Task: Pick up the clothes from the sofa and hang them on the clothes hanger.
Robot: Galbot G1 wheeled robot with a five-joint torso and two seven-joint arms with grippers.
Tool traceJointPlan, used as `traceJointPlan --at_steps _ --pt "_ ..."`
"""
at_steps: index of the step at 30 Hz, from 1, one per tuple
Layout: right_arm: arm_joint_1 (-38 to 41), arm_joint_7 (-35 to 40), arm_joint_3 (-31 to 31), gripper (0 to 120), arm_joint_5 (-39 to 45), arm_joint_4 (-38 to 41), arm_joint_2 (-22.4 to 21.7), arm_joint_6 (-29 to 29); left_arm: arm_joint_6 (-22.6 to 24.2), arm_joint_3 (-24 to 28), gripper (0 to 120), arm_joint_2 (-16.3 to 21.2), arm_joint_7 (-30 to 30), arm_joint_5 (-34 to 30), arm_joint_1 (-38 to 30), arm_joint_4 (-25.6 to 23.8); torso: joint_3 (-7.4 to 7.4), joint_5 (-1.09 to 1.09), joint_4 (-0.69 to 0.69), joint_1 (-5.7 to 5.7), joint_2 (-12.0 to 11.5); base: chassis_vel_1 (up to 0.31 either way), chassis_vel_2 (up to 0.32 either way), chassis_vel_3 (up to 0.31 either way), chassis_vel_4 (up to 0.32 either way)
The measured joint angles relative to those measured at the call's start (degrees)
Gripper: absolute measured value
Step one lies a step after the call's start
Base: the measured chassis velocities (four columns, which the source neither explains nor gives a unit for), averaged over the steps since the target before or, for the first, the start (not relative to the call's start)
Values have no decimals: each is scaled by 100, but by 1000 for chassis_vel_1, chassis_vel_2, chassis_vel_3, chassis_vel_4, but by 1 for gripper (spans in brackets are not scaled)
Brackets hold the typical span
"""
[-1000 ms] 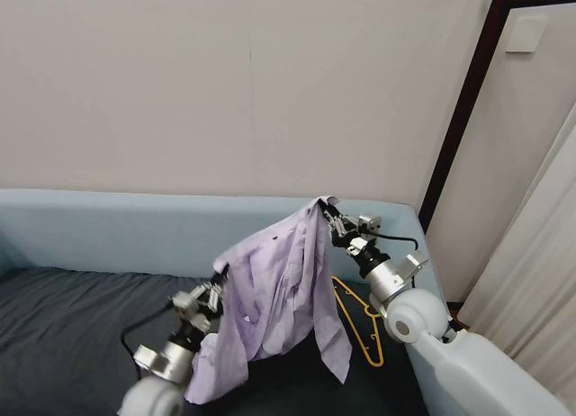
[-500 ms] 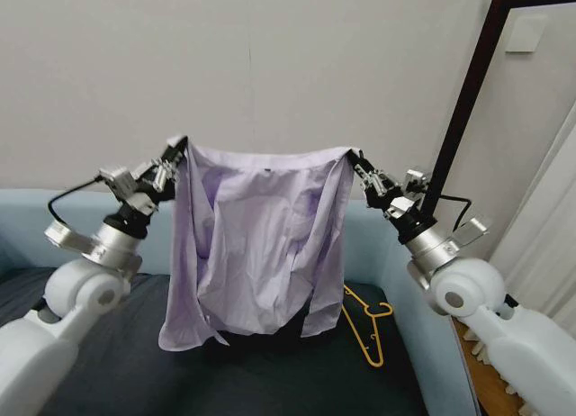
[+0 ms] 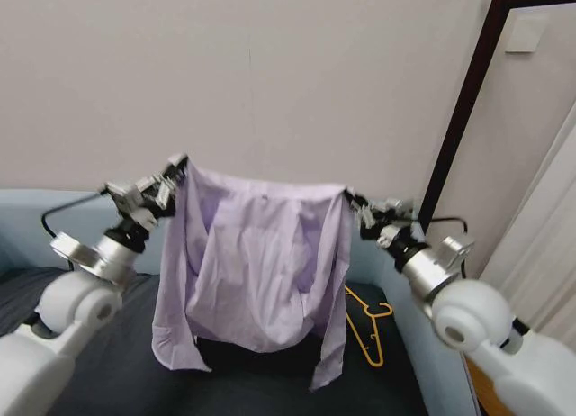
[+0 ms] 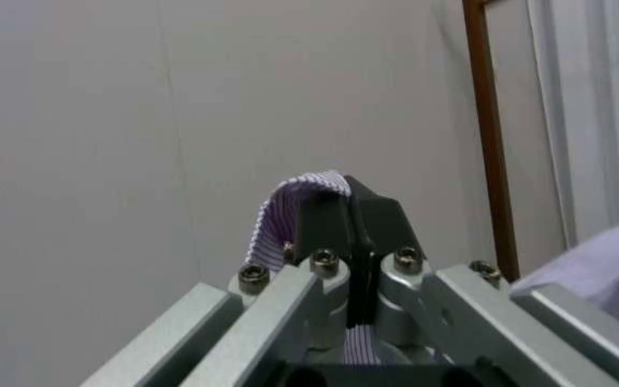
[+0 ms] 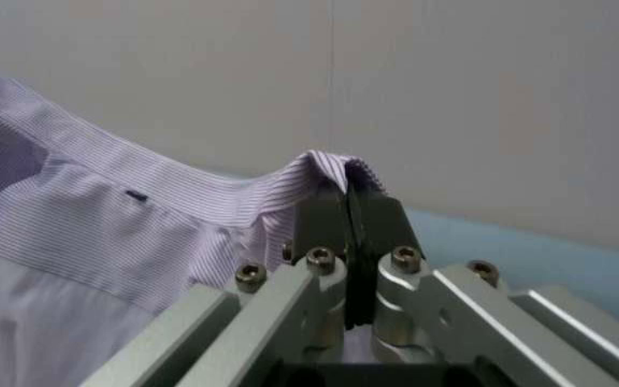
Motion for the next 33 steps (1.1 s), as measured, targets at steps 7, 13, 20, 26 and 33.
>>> traceJointPlan --at_steps 7,13,20,26,33 --pt "-596 -1101 -299 0 -1017 -819 254 730 297 75 0 -311 270 1066 729 303 0 2 0 0 0 0 0 0 0" --pt "-609 -1702 -514 0 -1573 -1744 611 1611 307 56 0 -496 282 1233 864 556 0 3 0 0 0 0 0 0 0" --pt "-614 -1162 -525 16 -1069 -1792 779 870 328 18 0 -569 -10 1276 766 726 0 2 1 0 0 0 0 0 0" --pt "-593 266 -256 40 226 -2013 778 -998 348 -42 0 -539 -150 1214 710 760 0 2 -1 0 0 0 0 0 0" --pt "-345 -546 83 62 -90 -3290 921 -1201 294 -60 0 -567 -177 1207 844 622 1 3 1 0 0 0 0 0 0"
